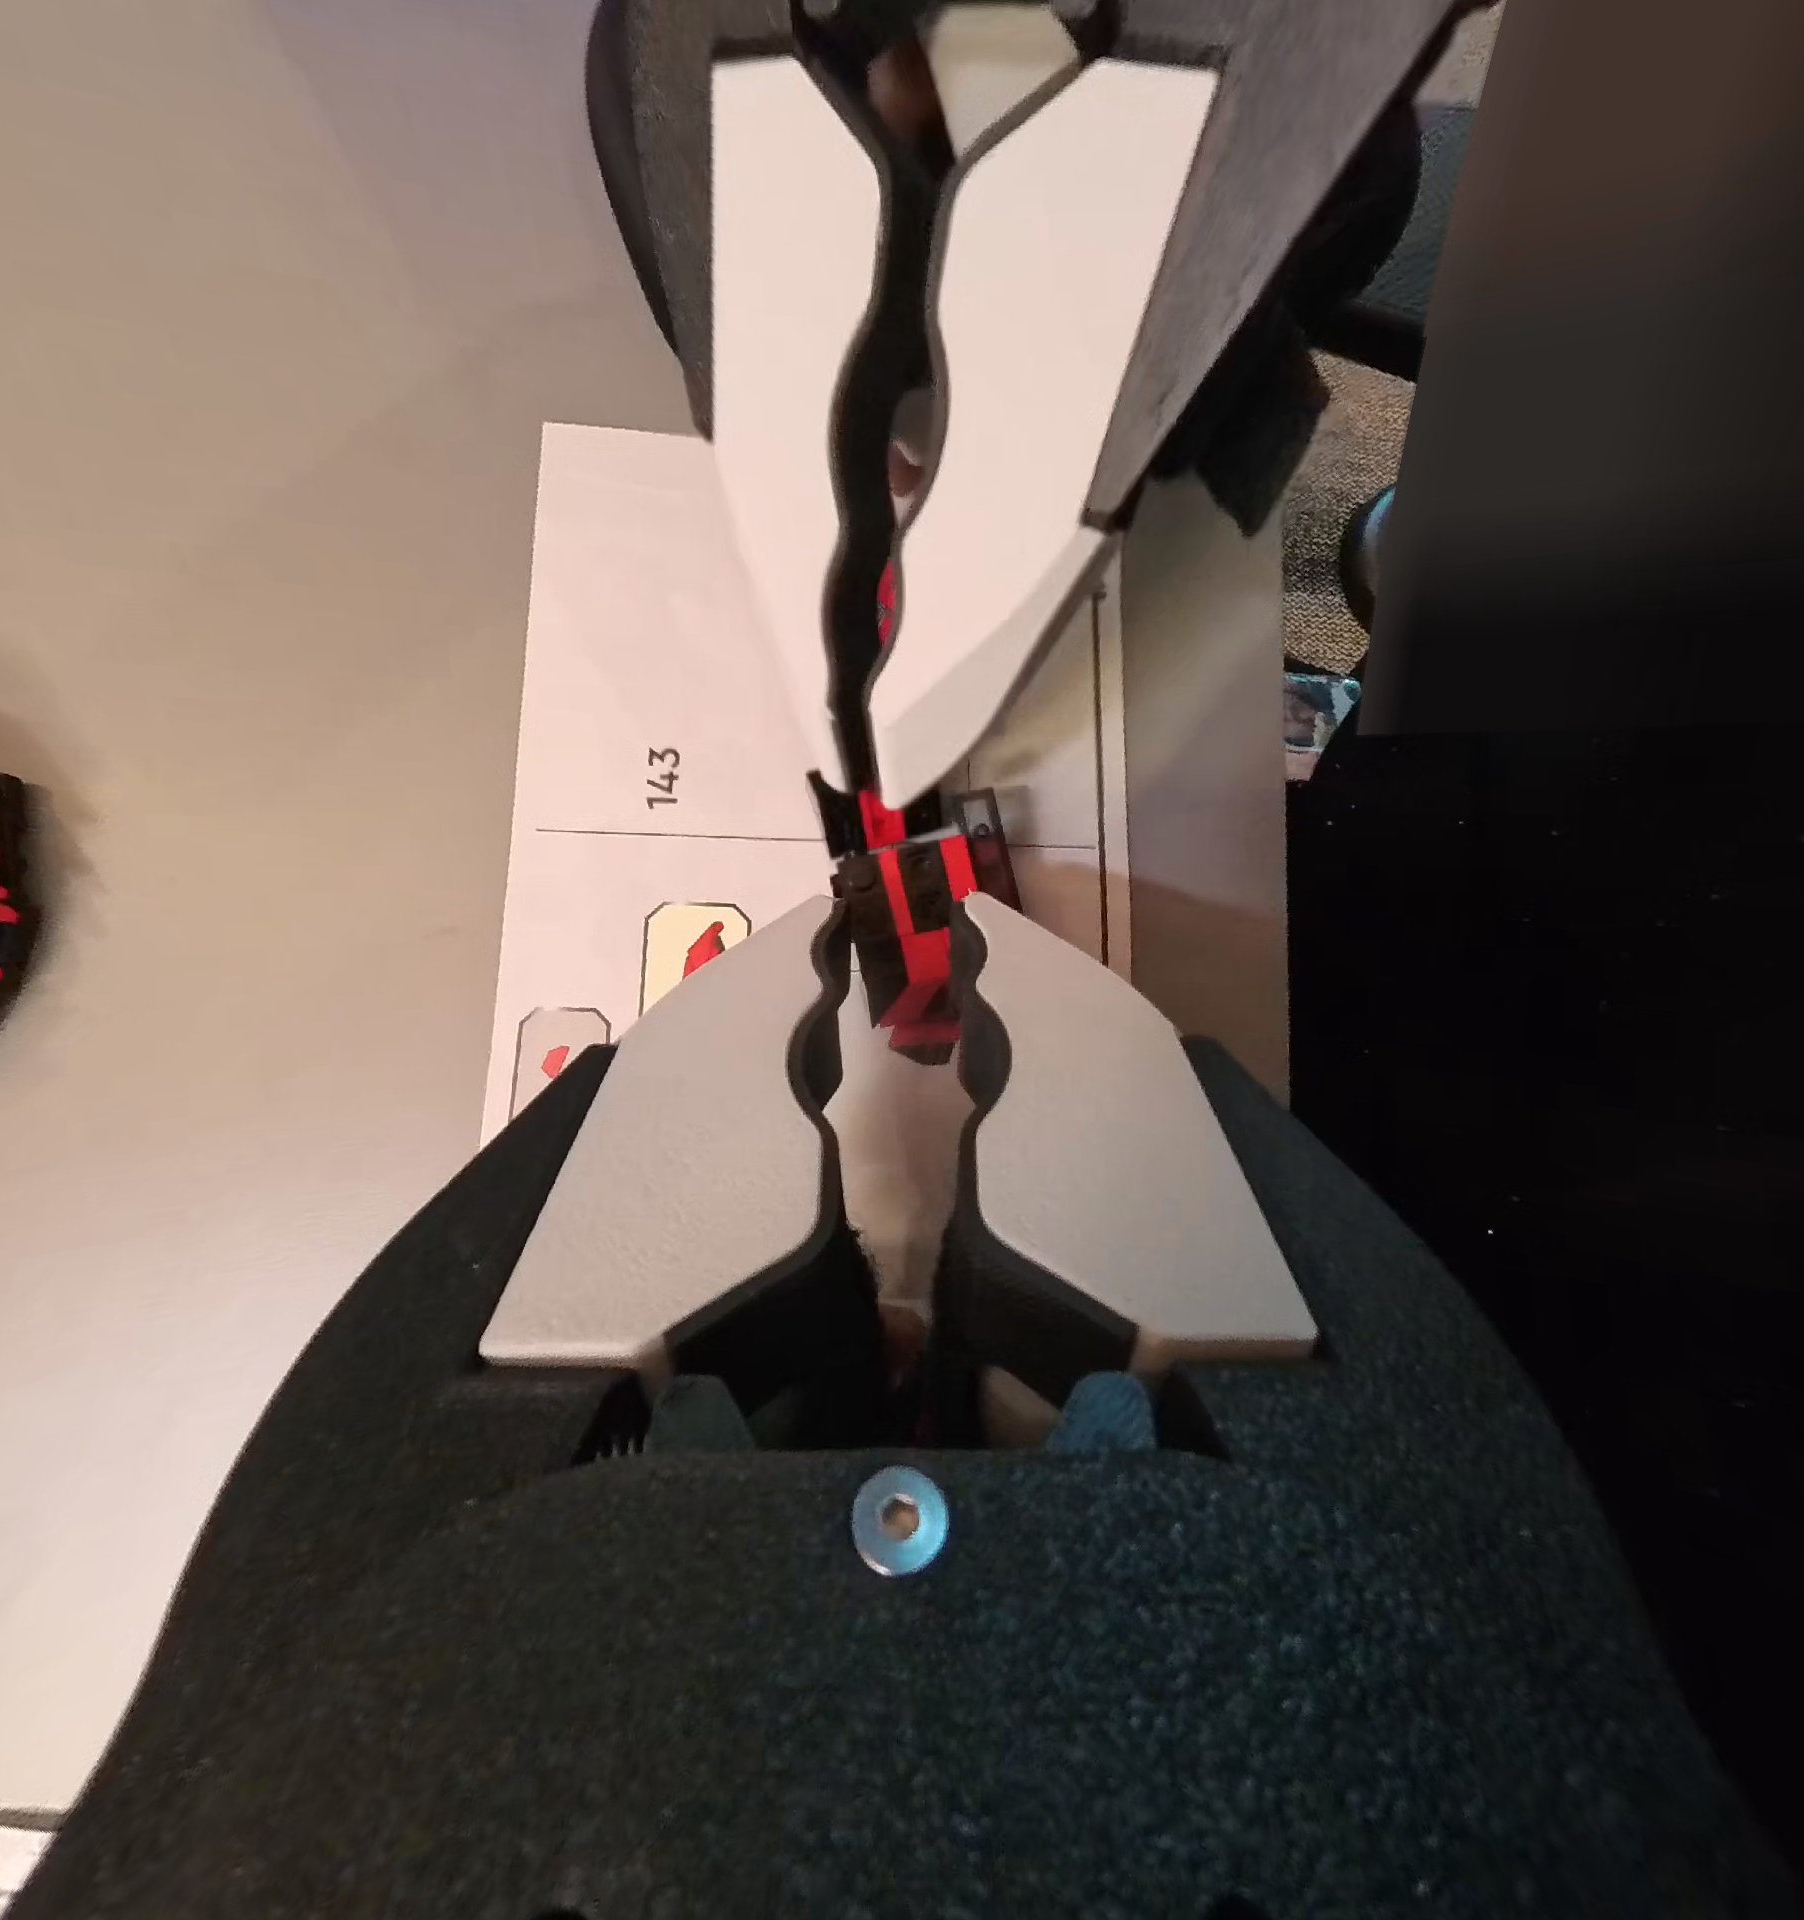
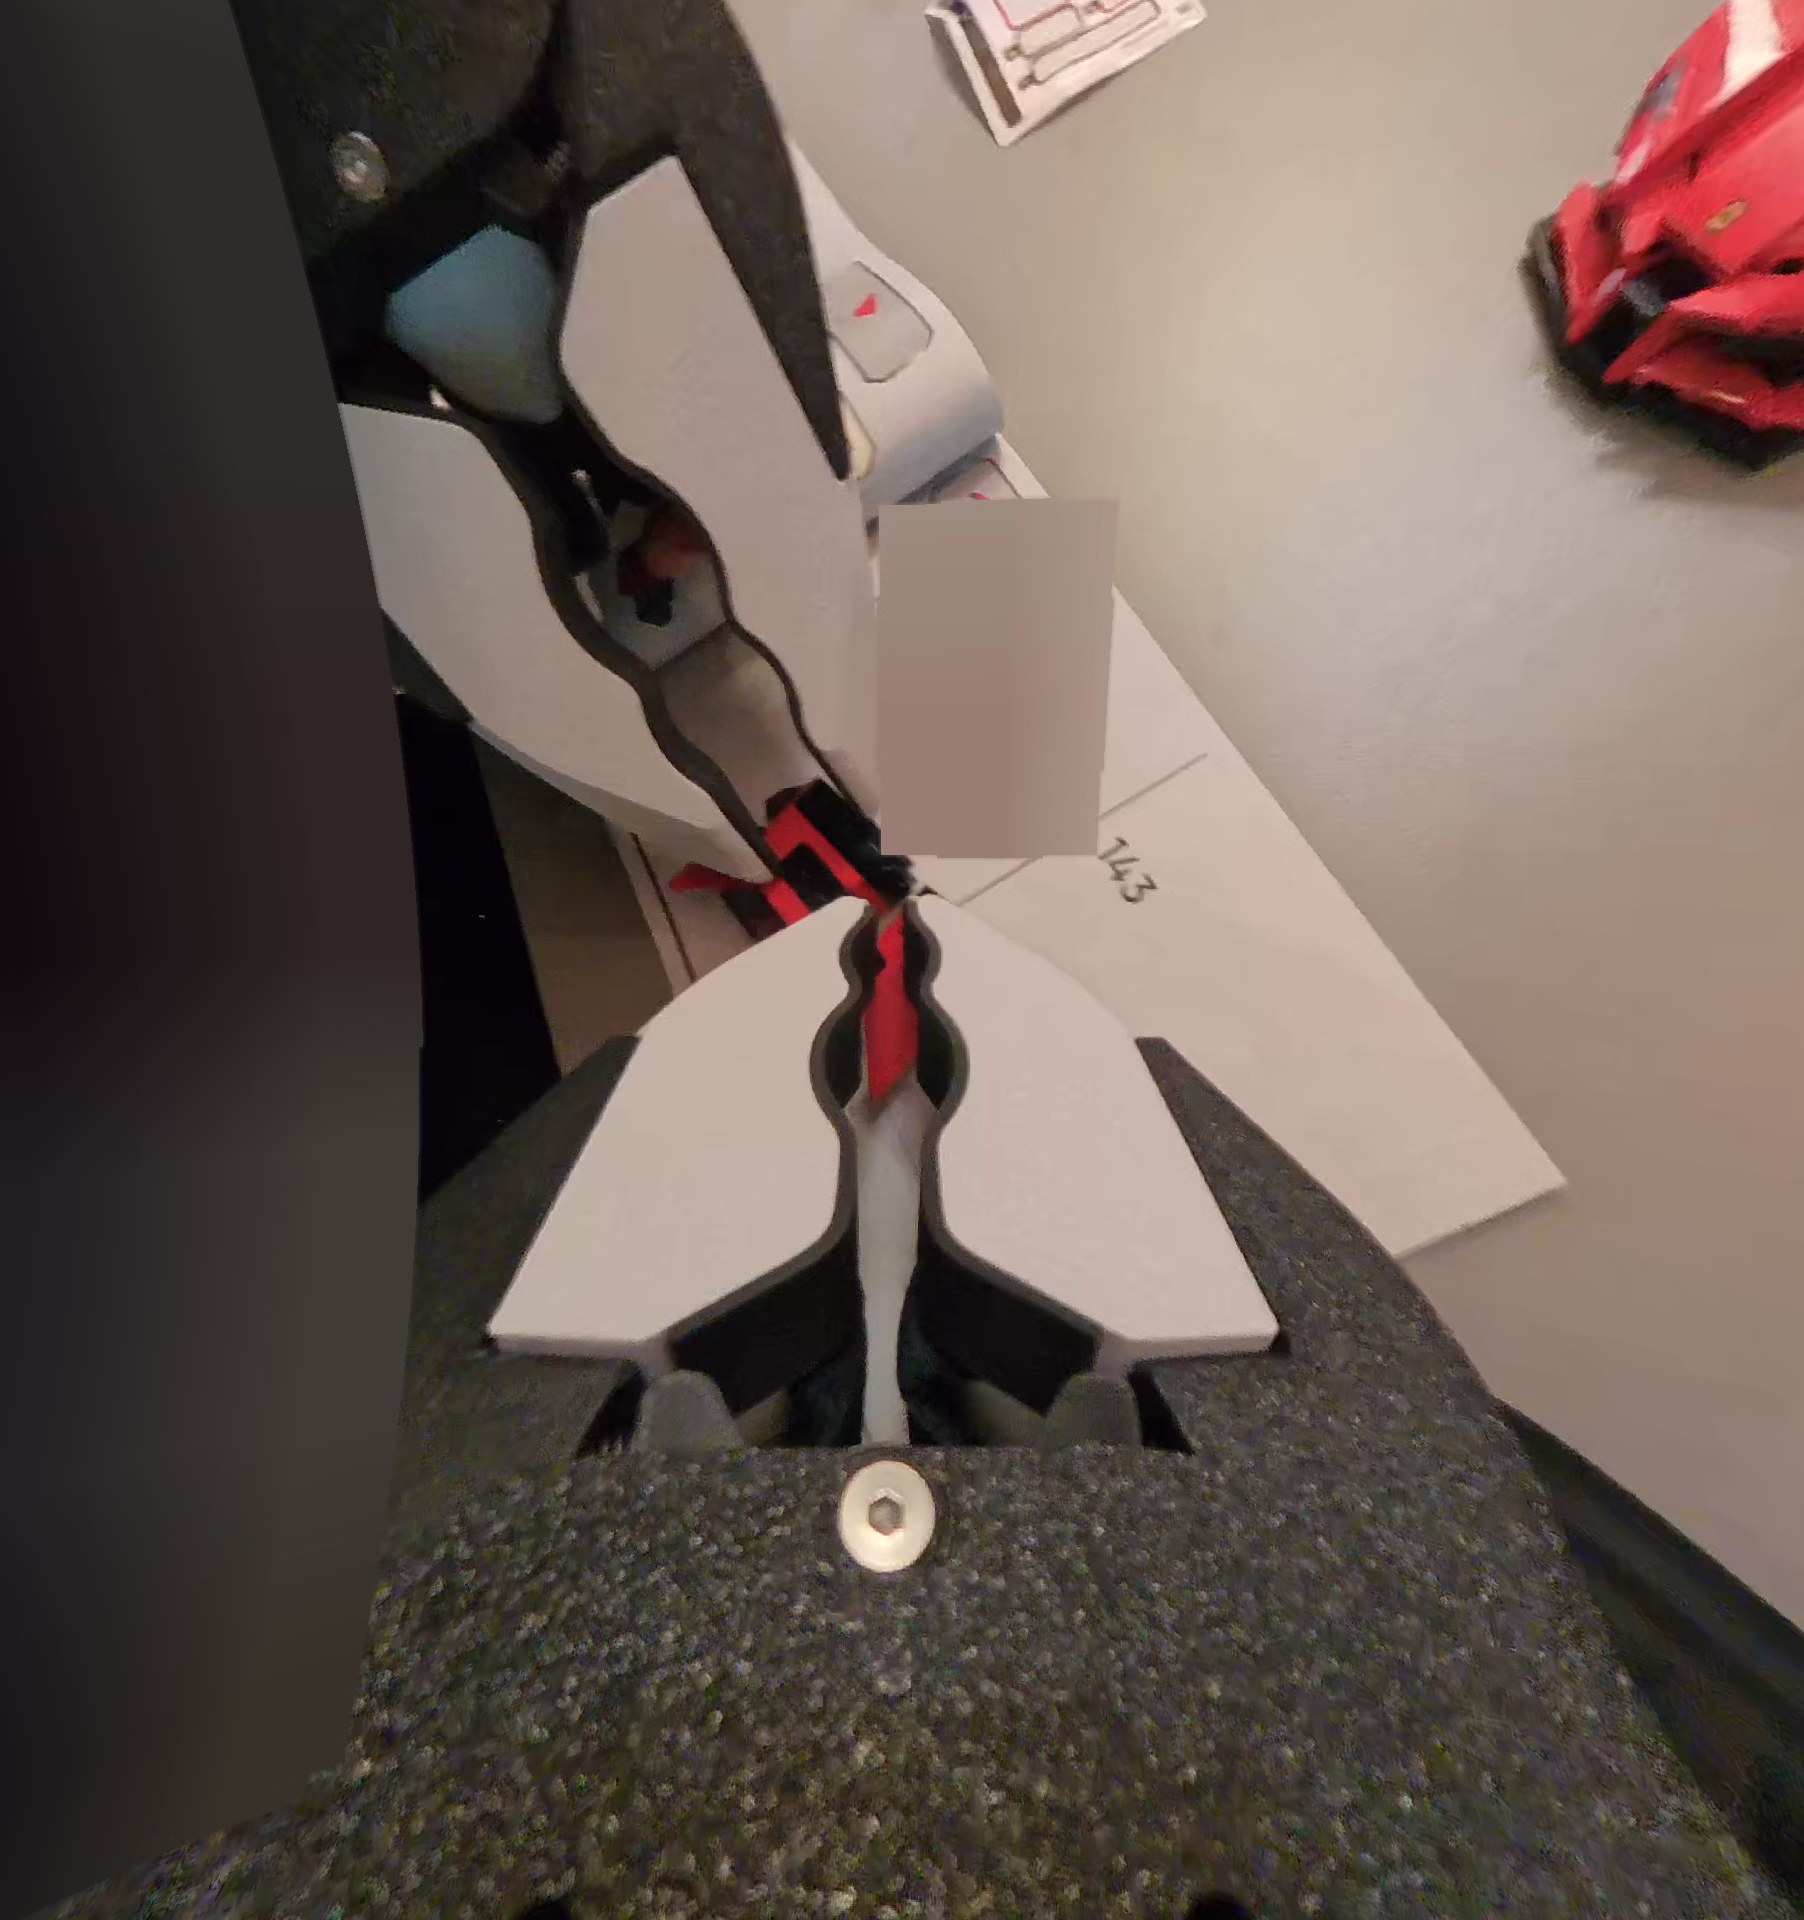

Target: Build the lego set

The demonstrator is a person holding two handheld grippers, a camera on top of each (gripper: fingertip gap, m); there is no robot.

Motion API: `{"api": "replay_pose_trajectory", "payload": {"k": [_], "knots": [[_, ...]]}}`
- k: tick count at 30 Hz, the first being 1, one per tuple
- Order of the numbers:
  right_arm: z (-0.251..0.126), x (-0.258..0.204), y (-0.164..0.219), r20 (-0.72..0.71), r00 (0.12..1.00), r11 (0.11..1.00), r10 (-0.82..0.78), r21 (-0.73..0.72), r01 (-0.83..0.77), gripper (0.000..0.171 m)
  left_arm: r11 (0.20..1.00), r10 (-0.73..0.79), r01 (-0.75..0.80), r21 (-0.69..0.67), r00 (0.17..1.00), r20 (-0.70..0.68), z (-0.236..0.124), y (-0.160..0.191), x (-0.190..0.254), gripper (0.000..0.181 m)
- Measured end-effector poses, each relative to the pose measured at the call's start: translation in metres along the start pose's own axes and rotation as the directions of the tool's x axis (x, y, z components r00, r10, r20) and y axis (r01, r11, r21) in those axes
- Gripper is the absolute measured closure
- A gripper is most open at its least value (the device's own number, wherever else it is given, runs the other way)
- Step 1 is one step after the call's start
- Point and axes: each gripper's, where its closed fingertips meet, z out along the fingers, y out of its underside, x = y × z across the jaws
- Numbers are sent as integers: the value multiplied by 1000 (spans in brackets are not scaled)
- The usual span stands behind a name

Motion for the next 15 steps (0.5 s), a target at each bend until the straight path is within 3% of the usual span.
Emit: {"api": "replay_pose_trajectory", "payload": {"k": [6, 15], "knots": [[-5, 23, 12, -71, 997, 998, 38, -40, -41, 171, 999, -33, 33, 1, 999, 4, 1, -2, -1, 163], [-2, 11, 6, -39, 998, 999, 42, 3, -42, 171, 999, -50, 51, -13, 998, 29, 3, -4, -4, 163]]}}
